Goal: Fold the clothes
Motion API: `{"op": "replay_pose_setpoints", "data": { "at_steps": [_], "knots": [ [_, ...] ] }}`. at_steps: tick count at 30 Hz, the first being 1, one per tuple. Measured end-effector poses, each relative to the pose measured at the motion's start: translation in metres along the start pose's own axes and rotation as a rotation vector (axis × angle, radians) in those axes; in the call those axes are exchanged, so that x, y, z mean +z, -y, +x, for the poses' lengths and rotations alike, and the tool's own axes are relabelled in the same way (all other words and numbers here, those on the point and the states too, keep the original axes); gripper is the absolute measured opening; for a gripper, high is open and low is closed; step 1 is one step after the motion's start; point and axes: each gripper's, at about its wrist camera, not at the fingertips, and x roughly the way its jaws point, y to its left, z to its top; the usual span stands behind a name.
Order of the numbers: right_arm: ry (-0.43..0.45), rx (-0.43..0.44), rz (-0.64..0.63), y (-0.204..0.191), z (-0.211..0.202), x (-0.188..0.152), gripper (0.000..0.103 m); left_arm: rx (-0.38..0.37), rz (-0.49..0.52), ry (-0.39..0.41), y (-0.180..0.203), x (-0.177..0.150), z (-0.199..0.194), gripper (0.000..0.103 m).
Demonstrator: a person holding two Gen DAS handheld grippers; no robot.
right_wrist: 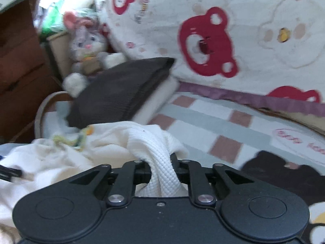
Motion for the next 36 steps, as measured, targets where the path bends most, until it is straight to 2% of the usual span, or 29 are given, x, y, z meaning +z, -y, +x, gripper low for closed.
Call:
{"op": "replay_pose_setpoints", "data": {
  "at_steps": [2, 3, 5, 6, 7, 9, 11, 12, 13, 14, 16, 18, 19, 20, 21, 22, 24, 27, 30, 33, 35, 36],
  "knots": [
    [-0.015, 0.048, 0.000, 0.001, 0.004, -0.002, 0.028, -0.029, -0.004, -0.024, 0.003, 0.000, 0.006, 0.102],
    [-0.026, 0.065, -0.003, 0.000, 0.008, -0.003, 0.035, -0.038, -0.023, -0.035, 0.002, 0.001, 0.008, 0.097],
    [-0.056, 0.084, -0.009, -0.001, 0.017, -0.007, 0.043, -0.057, -0.062, -0.056, -0.001, 0.002, 0.012, 0.059],
    [-0.072, 0.090, -0.009, -0.002, 0.023, -0.009, 0.047, -0.061, -0.078, -0.047, -0.004, 0.003, 0.011, 0.030],
    [-0.087, 0.093, -0.008, -0.002, 0.028, -0.010, 0.049, -0.063, -0.093, -0.033, -0.007, 0.003, 0.009, 0.025],
    [-0.110, 0.095, -0.004, -0.003, 0.038, -0.013, 0.053, -0.072, -0.120, -0.009, -0.012, 0.003, 0.005, 0.025],
    [-0.130, 0.087, -0.007, -0.003, 0.048, -0.016, 0.055, -0.085, -0.107, -0.034, -0.011, 0.003, 0.008, 0.027],
    [-0.143, 0.083, -0.013, -0.003, 0.052, -0.018, 0.055, -0.091, -0.099, -0.049, -0.010, 0.003, 0.010, 0.036],
    [-0.161, 0.081, -0.024, -0.004, 0.056, -0.019, 0.055, -0.092, -0.091, -0.067, -0.009, 0.002, 0.015, 0.051],
    [-0.178, 0.080, -0.040, -0.005, 0.060, -0.019, 0.055, -0.092, -0.083, -0.085, -0.006, 0.002, 0.020, 0.056],
    [-0.192, 0.064, -0.065, -0.007, 0.066, -0.021, 0.058, -0.094, -0.061, -0.114, 0.000, 0.004, 0.029, 0.075],
    [-0.192, 0.034, -0.083, -0.008, 0.070, -0.022, 0.063, -0.082, -0.037, -0.135, 0.008, 0.006, 0.035, 0.083],
    [-0.192, 0.020, -0.086, -0.008, 0.071, -0.022, 0.063, -0.071, -0.028, -0.134, 0.011, 0.008, 0.037, 0.083],
    [-0.194, 0.016, -0.084, -0.008, 0.072, -0.022, 0.063, -0.059, -0.019, -0.131, 0.015, 0.009, 0.039, 0.081],
    [-0.198, 0.019, -0.080, -0.007, 0.072, -0.022, 0.063, -0.060, -0.030, -0.110, 0.015, 0.010, 0.038, 0.060],
    [-0.201, 0.024, -0.076, -0.007, 0.072, -0.021, 0.064, -0.063, -0.044, -0.085, 0.014, 0.010, 0.036, 0.029],
    [-0.206, 0.046, -0.072, -0.007, 0.070, -0.021, 0.066, -0.019, -0.058, -0.033, 0.014, 0.010, 0.024, 0.011],
    [-0.205, 0.099, -0.097, -0.012, 0.065, -0.021, 0.073, 0.040, -0.034, 0.117, 0.020, 0.005, -0.012, 0.009],
    [-0.191, 0.113, -0.191, -0.021, 0.066, -0.026, 0.091, 0.054, -0.037, 0.156, 0.023, 0.002, -0.026, 0.008],
    [-0.175, 0.057, -0.297, -0.028, 0.084, -0.037, 0.091, 0.028, -0.054, 0.152, 0.022, 0.004, -0.019, 0.004],
    [-0.223, -0.016, -0.342, -0.029, 0.110, -0.046, 0.090, 0.012, -0.060, 0.157, 0.022, 0.005, -0.017, 0.003],
    [-0.255, -0.051, -0.337, -0.028, 0.122, -0.049, 0.073, 0.006, -0.059, 0.167, 0.023, 0.005, -0.017, 0.002]
  ]
}}
